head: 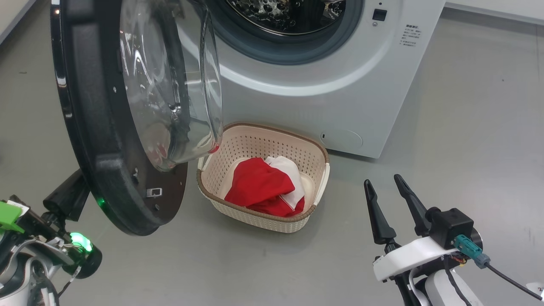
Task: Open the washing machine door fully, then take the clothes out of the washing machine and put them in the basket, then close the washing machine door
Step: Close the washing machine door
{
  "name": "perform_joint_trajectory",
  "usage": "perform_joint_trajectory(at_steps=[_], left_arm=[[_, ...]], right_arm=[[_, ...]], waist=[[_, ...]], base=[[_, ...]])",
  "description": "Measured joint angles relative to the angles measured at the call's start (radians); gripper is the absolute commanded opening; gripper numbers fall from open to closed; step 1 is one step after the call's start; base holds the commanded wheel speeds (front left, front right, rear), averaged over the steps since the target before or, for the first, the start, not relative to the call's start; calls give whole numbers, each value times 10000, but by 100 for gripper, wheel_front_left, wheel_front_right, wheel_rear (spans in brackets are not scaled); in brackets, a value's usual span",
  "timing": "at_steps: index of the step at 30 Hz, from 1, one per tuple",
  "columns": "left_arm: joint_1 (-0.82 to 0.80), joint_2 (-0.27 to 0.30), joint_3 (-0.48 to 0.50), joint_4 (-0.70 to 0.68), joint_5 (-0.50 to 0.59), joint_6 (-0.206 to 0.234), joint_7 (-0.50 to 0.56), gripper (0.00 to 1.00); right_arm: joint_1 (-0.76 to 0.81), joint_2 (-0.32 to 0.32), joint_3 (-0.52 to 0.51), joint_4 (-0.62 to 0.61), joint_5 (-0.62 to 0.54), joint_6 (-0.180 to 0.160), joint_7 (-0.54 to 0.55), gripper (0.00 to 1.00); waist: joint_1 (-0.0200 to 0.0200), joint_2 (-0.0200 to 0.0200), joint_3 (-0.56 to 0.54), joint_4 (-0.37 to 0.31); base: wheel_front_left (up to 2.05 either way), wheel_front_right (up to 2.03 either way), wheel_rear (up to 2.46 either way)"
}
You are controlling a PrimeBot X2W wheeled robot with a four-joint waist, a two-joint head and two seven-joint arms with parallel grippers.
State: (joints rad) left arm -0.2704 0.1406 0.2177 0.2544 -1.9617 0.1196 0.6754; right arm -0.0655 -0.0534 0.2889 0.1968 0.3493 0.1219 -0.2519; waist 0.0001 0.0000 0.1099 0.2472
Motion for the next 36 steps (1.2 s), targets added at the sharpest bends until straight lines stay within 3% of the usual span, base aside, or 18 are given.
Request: perform_joint_trajectory(at_steps=[14, 36], left_arm=[[171, -111, -522, -571, -314, 2, 288, 0], [208, -161, -922, -1016, -715, 73, -213, 0]], right_arm=[[-202, 2, 81, -8, -29, 0, 0, 100], [-310, 4, 249, -148, 130, 0, 0, 100]], waist=[[0, 0, 347, -1101], [0, 0, 687, -3667]], base=[[0, 0, 0], [0, 0, 0]])
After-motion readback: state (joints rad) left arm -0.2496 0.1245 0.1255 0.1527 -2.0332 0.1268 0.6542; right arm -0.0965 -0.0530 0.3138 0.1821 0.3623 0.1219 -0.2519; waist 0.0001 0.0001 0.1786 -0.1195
